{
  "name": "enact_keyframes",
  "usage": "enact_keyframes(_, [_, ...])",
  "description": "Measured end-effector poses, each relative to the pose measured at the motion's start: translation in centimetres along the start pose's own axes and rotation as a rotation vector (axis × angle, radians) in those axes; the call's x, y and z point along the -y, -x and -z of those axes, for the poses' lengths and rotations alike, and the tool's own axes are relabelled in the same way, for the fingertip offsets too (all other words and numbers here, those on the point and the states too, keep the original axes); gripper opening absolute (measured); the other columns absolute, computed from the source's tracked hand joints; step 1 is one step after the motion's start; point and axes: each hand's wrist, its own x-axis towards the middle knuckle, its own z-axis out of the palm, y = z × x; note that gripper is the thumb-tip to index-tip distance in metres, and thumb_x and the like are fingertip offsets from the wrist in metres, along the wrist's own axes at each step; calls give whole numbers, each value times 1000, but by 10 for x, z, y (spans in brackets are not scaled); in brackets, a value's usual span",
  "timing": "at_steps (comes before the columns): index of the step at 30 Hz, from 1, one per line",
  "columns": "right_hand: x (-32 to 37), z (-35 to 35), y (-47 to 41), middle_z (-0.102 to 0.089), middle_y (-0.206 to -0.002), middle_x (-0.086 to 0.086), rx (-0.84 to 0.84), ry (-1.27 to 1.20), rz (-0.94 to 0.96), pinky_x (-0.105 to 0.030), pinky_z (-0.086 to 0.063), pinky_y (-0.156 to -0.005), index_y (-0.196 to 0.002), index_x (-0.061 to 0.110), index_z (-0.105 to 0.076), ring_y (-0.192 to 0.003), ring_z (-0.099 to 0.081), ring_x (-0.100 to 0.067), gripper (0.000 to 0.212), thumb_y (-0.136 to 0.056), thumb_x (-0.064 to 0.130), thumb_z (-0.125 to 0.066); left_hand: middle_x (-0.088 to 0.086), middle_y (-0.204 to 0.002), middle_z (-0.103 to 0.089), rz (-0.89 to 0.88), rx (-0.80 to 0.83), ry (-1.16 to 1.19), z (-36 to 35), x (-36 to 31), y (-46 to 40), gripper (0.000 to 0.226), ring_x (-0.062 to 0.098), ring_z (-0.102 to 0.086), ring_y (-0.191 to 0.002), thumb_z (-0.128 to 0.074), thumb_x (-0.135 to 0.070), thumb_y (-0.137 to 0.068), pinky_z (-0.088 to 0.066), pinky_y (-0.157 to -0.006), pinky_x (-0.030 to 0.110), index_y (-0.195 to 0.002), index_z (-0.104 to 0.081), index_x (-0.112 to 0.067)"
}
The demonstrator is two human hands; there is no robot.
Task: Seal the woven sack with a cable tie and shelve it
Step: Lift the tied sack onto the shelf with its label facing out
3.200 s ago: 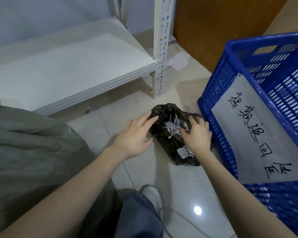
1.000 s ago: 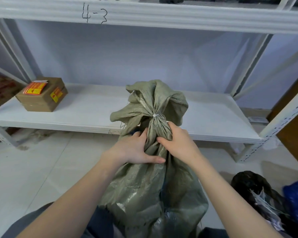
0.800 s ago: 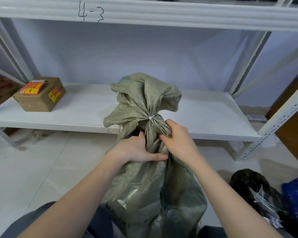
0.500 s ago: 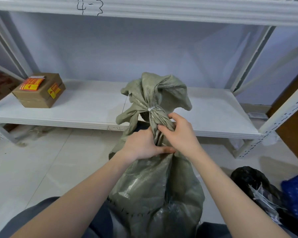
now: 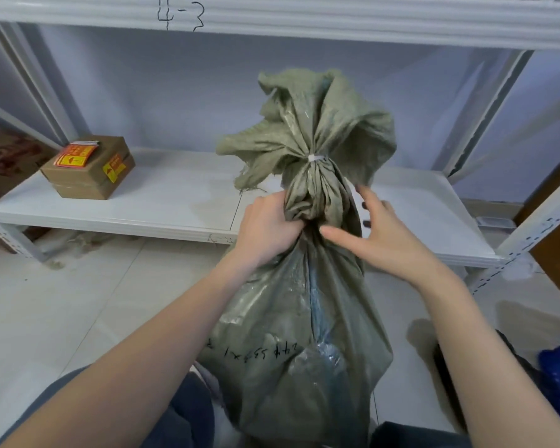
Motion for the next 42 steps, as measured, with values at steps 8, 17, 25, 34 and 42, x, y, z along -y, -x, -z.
enact_keyframes(8, [-7, 6, 23, -18, -153, -9, 159, 176, -36, -38, -30, -112, -142, 35, 23, -136, -34, -27, 128, -60, 66, -70, 11, -86, -70, -134, -161, 64, 46, -46, -37, 12, 34, -62, -90, -64, -19, -74, -39, -66, 31, -82, -62, -10])
enact_keyframes(17, [31, 35, 21, -21, -151, 1, -248, 38, 263, -36, -24, -110, -144, 39, 9, -137, -24, -23, 112, -68, 51, -73, 13, -90, -69, -230, -413, 103, 99, -104, -63, 14, 38, -59, -92, -56, -17, -72, -36, -64, 33, -85, -58, -10])
enact_keyframes(25, [59, 78, -24, -33, -135, -11, -323, 108, 452, -42, -27, -111, -145, 34, -10, -127, -33, -30, 97, -73, 38, -74, 12, -101, -70, -208, -603, 188, 134, -135, -93, 26, 31, -60, -97, -58, -12, -78, -32, -65, 26, -102, -62, -4])
enact_keyframes(34, [28, 61, -71, -27, -135, -21, -375, 326, 431, -38, -25, -107, -145, 16, -23, -122, -28, -33, 82, -75, 10, -64, 17, -89, -70, -287, -471, 119, 99, -131, -106, 20, 39, -61, -91, -56, -11, -75, -49, -71, 42, -94, -62, -5])
enact_keyframes(42, [1, 8, -84, -25, -149, -26, -425, 516, 344, -54, -39, -102, -145, 7, -22, -130, -34, -46, 72, -81, 0, -53, 18, -94, -68, -87, -410, 74, 66, -90, -115, 14, 42, -56, -93, -55, -9, -80, -25, -64, 31, -95, -57, -8])
